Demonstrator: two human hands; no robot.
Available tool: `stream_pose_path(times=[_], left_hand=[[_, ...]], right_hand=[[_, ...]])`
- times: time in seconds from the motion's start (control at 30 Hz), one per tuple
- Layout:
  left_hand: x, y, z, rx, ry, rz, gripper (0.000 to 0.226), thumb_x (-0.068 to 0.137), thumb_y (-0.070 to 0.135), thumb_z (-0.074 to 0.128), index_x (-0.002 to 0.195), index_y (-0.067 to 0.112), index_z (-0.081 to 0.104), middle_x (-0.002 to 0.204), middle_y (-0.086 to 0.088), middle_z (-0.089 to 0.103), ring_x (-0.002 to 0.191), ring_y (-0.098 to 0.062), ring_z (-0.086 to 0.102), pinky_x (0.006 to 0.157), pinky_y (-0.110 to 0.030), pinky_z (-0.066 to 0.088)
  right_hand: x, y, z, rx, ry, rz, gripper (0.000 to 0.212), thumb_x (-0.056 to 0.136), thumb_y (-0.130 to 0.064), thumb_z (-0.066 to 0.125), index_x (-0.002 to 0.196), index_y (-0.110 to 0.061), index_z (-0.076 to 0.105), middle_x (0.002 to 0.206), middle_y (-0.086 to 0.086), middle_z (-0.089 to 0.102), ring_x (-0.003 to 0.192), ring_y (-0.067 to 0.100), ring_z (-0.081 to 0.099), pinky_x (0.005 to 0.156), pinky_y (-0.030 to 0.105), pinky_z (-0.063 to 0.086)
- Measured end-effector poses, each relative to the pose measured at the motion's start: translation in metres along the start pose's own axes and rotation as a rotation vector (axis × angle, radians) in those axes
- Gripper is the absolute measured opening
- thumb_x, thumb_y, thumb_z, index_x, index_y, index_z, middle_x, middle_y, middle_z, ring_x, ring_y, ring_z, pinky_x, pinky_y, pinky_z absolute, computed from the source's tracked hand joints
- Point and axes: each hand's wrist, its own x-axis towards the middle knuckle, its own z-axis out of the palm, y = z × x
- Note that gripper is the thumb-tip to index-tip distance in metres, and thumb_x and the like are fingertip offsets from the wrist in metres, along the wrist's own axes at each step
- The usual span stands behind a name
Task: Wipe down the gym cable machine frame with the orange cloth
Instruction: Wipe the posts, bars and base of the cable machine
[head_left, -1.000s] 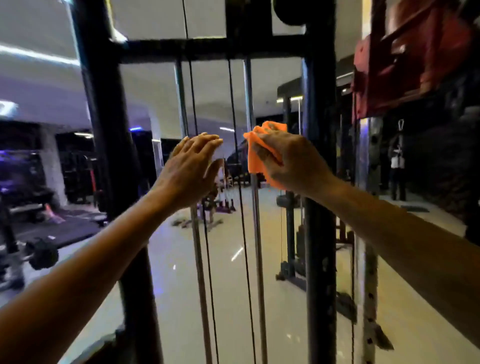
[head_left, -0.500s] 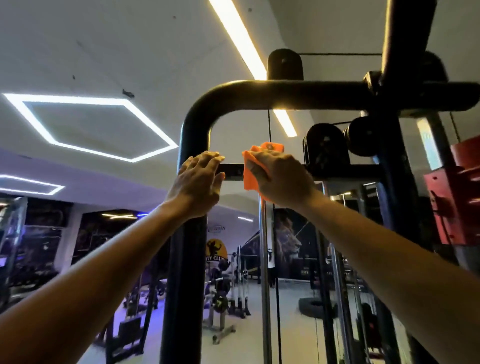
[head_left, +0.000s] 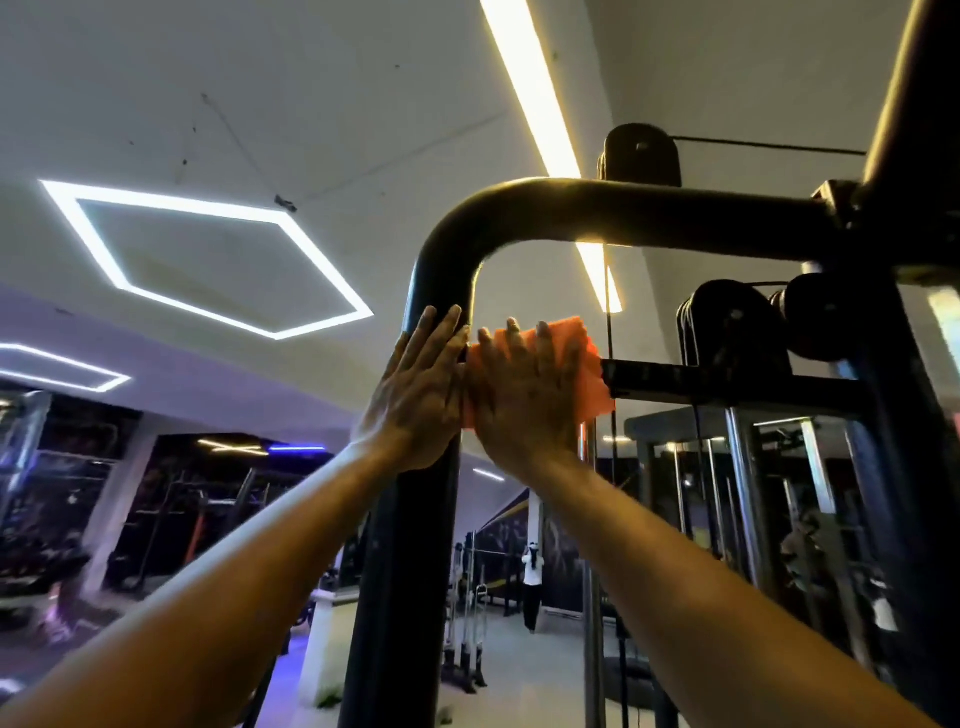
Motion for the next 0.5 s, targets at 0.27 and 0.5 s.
stream_pose_path(times=[0.27, 0.5], left_hand=[[-0.004, -0.012, 0.004, -0.022, 0.052, 0.026, 0.052, 0.118, 0.029, 0.034, 0.168, 0.019, 0.034, 0.18, 0.007, 0.01, 0.165, -0.006, -0.01, 0.129, -0.02, -0.013], [-0.002, -0.014, 0.004, 0.046, -0.03, 0.065, 0.053, 0.115, 0.038, 0.029, 0.167, 0.03, 0.039, 0.181, 0.009, 0.001, 0.165, -0.012, -0.017, 0.128, -0.031, -0.014]], right_hand=[[-0.005, 0.061, -0.008, -0.137, 0.01, 0.014, 0.058, 0.112, -0.052, 0.035, 0.162, -0.024, 0.043, 0.156, 0.007, 0.047, 0.144, 0.038, 0.043, 0.13, 0.062, 0.015], [-0.002, 0.028, 0.0, -0.064, 0.046, -0.137, 0.054, 0.109, -0.047, 0.045, 0.158, -0.023, 0.051, 0.158, 0.011, 0.052, 0.149, 0.044, 0.045, 0.13, 0.066, 0.018]])
